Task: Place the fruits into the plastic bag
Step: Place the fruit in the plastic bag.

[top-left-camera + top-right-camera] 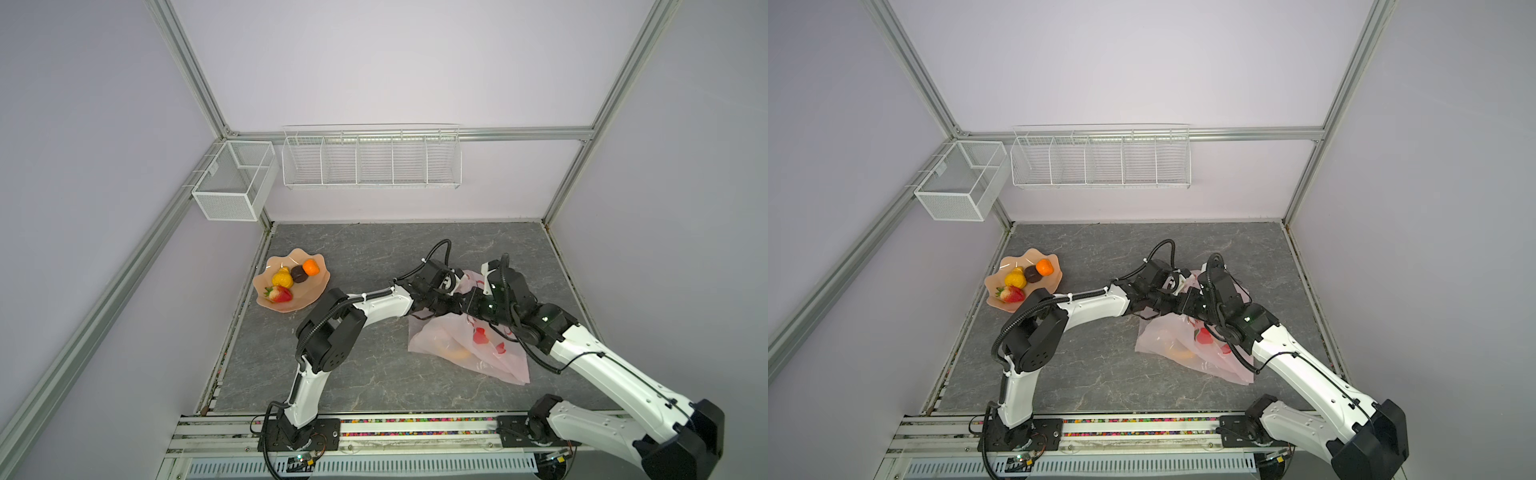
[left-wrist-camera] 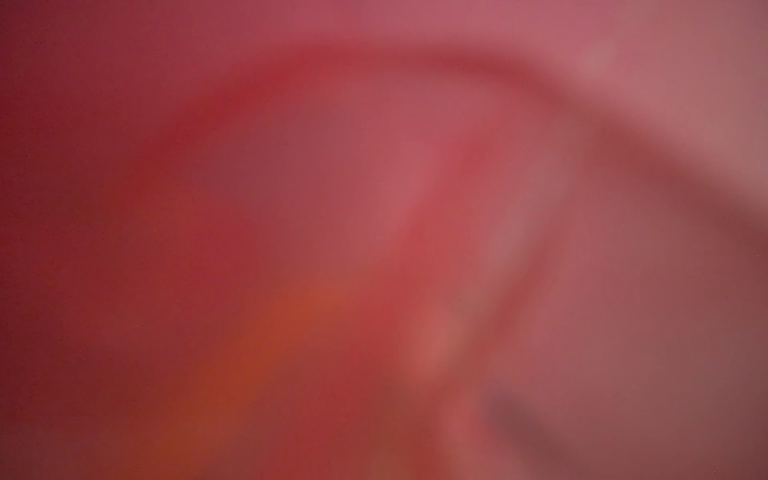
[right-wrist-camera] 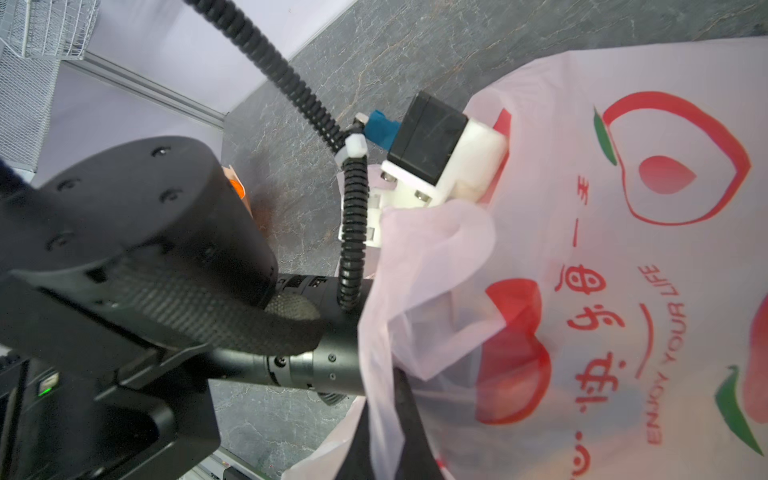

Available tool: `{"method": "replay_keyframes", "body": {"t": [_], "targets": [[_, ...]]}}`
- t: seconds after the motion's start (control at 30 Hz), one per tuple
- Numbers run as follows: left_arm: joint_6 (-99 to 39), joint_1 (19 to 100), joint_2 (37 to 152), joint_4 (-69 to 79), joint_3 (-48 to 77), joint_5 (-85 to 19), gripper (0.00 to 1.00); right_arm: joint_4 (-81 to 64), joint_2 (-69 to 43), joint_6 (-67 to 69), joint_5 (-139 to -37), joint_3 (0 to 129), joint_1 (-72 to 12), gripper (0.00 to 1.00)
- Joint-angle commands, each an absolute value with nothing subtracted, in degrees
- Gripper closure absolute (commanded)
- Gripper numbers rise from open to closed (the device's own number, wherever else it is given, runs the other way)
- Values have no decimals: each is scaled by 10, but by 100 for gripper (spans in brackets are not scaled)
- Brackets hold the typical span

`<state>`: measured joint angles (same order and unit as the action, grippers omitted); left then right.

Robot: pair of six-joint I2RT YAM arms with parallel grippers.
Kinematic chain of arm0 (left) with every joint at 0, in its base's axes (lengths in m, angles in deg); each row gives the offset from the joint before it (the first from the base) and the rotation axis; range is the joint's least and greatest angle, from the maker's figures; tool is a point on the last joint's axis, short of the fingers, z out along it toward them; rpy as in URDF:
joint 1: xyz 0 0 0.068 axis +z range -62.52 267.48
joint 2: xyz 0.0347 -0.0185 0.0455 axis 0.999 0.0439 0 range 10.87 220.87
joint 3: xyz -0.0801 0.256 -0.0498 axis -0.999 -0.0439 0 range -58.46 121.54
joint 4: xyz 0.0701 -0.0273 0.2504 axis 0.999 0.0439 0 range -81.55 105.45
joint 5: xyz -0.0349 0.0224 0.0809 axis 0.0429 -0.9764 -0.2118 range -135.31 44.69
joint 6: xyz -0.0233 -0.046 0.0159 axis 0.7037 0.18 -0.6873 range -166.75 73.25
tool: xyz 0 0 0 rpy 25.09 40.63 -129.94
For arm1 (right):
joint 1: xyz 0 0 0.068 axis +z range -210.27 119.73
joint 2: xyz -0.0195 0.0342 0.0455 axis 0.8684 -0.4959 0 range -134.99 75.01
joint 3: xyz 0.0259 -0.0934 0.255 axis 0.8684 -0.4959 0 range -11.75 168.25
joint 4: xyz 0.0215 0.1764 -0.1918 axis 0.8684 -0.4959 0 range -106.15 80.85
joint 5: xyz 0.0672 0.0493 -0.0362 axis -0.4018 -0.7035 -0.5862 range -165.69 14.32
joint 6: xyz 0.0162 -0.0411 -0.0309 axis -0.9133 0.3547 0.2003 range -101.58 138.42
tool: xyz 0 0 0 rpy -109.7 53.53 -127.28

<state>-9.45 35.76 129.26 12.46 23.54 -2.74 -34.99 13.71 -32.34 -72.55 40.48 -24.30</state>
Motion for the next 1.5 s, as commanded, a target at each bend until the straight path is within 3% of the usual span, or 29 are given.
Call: {"method": "replay_keyframes", "body": {"t": [0.0,0.2,0.67,0.87,1.03,1.2,1.47], "targets": [[-96,356,1290,110,246,-8,30,-343,144,-333,-733,394,-248,94],[-92,374,1246,137,216,-53,16,-356,147,-331,-731,395,-251,94],[-119,424,1083,253,108,-250,15,-398,142,-319,-714,411,-253,94],[-123,435,1041,258,88,-266,15,-411,135,-318,-711,416,-254,94],[-121,453,1012,238,69,-223,15,-423,127,-314,-710,421,-254,94],[-115,485,967,259,47,-257,15,-421,126,-312,-711,418,-254,94],[-106,525,895,352,35,-414,14,-419,124,-307,-714,419,-254,94]]}}
